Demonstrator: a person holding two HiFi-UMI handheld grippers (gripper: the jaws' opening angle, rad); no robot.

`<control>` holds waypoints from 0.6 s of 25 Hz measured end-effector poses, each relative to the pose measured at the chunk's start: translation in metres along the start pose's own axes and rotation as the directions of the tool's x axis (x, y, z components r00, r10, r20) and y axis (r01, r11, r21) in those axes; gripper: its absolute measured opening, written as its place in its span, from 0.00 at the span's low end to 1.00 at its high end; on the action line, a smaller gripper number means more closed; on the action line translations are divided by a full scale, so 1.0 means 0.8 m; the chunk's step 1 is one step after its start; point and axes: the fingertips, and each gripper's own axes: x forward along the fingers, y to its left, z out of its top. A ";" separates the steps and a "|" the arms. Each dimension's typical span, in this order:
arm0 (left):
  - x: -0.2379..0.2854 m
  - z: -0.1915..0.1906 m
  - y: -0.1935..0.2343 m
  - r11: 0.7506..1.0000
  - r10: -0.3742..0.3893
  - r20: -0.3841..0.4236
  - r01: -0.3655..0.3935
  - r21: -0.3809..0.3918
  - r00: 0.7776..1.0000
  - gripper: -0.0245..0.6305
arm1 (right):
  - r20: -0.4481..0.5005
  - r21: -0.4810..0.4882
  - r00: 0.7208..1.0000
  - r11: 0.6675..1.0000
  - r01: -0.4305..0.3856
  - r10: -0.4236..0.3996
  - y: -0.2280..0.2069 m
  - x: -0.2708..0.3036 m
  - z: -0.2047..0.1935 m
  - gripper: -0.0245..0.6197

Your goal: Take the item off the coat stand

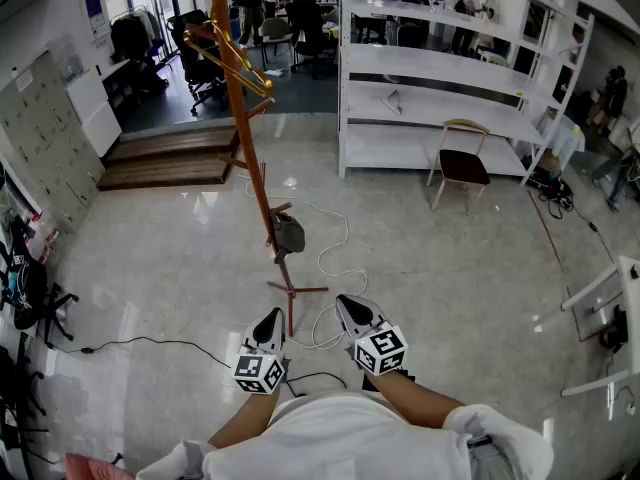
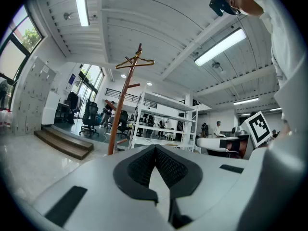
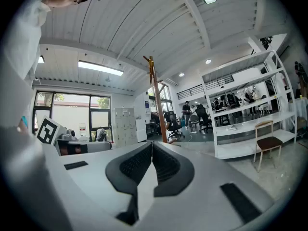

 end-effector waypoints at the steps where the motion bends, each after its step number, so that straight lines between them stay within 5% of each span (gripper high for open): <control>1: 0.000 0.000 0.001 1.000 0.009 0.001 -0.009 -0.002 1.000 0.06 | -0.001 -0.002 1.000 1.000 -0.001 0.001 -0.002 -0.001 0.001 0.08; 15: 0.010 -0.008 -0.012 0.999 0.008 0.008 -0.007 -0.050 1.000 0.06 | -0.008 -0.024 0.999 0.998 -0.050 0.049 -0.009 -0.009 -0.013 0.08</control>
